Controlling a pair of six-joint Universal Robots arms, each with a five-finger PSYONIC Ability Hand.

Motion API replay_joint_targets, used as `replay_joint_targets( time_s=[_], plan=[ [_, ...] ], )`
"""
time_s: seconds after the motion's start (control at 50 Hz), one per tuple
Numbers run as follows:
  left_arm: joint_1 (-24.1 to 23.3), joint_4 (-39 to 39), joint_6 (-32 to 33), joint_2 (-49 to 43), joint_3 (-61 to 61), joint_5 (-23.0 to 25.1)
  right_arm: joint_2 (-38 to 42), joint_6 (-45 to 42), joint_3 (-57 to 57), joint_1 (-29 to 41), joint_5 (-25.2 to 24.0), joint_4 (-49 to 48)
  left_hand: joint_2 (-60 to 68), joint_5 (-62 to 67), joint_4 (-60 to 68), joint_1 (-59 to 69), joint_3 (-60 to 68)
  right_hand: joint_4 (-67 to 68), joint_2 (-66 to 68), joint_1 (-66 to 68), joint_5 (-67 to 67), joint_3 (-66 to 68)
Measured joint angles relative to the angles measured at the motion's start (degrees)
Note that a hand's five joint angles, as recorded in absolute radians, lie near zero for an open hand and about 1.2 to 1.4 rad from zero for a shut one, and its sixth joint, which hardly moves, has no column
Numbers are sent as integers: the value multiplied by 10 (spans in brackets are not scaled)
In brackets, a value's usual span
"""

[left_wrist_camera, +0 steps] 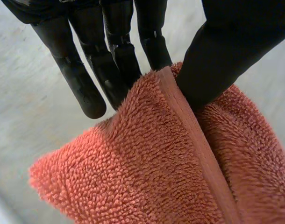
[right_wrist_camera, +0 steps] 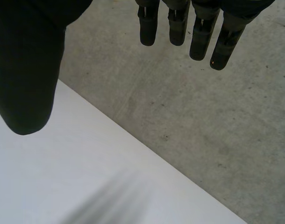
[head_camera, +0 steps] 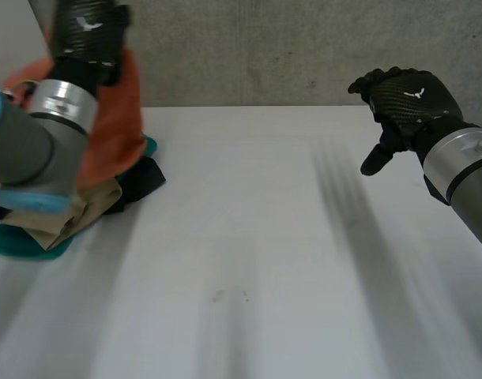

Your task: Fold the laundry.

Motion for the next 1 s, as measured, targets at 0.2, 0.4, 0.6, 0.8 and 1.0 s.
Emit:
replay_joint_targets(
  time_s=[0.2, 0.4, 0.6, 0.8, 1.0],
  plan=[
    [-176, -86, -205, -34, -44, -6, -4, 0, -4, -19, -1, 2, -242, -211, -234, -240, -237, 0, 0, 0, 0, 0],
    [-196, -185, -224, -72, -5, -6, -4, -9, -8, -29, -4, 16, -551, -515, -556, -506, -546, 0, 0, 0, 0, 0],
    [-101, -190, -179, -15, -7, 1, 15, -128, -11, -22, -42, 134, -551, -515, -556, -506, -546, 0, 0, 0, 0, 0],
    [-47, -205, -28, -118, 26, 63, 69, -156, 6, 27, -47, 179, -549, -513, -554, -504, -545, 0, 0, 0, 0, 0],
    [-45, -226, 41, -201, 48, 95, 149, -120, 17, 70, -38, 65, -549, -513, -554, -504, -545, 0, 0, 0, 0, 0]
  ],
)
